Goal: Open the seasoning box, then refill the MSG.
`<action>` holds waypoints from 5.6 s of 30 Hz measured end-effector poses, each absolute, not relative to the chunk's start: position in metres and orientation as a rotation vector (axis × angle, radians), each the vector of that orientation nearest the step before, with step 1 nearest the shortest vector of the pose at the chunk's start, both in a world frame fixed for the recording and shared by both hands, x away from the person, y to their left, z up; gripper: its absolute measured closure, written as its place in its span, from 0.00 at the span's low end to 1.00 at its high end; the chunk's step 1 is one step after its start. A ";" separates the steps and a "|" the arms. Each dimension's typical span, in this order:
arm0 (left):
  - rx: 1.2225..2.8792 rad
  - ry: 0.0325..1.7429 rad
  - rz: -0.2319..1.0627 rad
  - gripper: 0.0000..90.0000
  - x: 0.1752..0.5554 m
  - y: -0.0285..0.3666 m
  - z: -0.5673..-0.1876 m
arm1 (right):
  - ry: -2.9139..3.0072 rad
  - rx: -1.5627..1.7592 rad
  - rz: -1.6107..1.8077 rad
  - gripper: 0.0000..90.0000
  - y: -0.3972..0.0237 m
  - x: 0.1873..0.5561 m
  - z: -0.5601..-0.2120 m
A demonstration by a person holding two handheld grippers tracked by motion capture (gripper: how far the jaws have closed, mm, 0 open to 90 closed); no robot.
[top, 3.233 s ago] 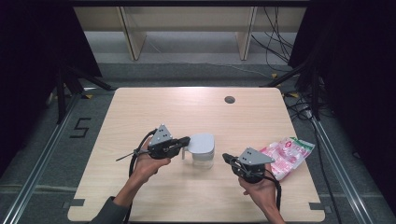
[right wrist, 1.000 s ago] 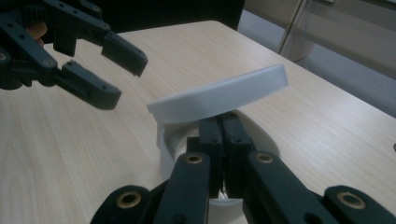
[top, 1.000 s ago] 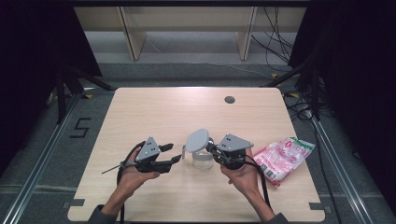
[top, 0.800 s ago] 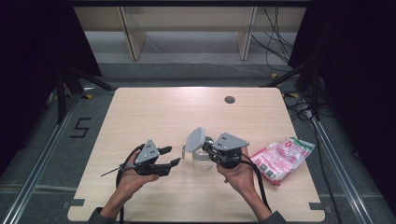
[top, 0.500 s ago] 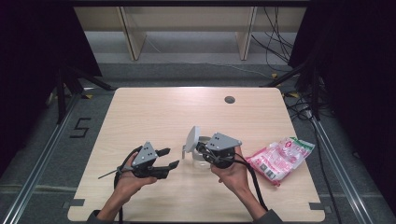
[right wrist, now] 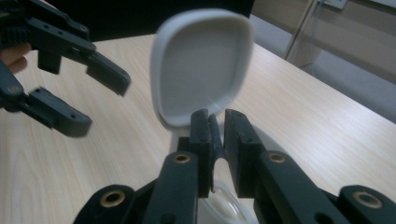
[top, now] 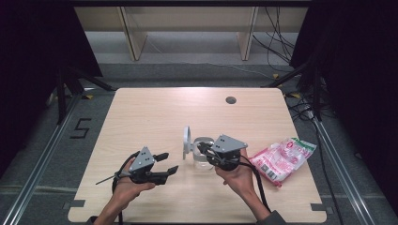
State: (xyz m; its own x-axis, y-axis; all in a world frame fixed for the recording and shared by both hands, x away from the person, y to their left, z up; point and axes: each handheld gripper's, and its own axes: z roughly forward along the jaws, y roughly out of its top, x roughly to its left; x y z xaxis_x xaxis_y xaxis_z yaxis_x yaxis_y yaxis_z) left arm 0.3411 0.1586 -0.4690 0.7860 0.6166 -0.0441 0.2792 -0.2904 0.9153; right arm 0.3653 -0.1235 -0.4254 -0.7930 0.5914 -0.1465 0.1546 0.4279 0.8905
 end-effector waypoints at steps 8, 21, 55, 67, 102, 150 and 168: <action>1.889 0.736 0.373 0.38 0.337 0.157 -0.477 | 2.183 0.784 1.311 0.80 -0.171 0.357 -0.438; 1.903 0.730 0.363 0.35 0.331 0.158 -0.481 | 2.108 0.977 1.230 0.59 -0.216 0.343 -0.445; 1.933 0.722 0.390 0.35 0.331 0.154 -0.484 | 1.798 1.325 1.082 0.42 -0.316 0.314 -0.458; 1.939 0.715 0.391 0.34 0.330 0.152 -0.485 | 1.750 1.389 1.035 0.41 -0.337 0.303 -0.466; 1.941 0.732 0.374 0.33 0.330 0.150 -0.487 | 1.633 1.596 1.094 0.29 -0.367 0.308 -0.484; 1.969 0.708 0.359 0.33 0.326 0.144 -0.494 | 1.737 1.671 1.034 0.55 -0.364 0.367 -0.500; 1.980 0.671 0.381 0.33 0.326 0.145 -0.493 | 1.774 1.740 1.040 0.85 -0.364 0.373 -0.501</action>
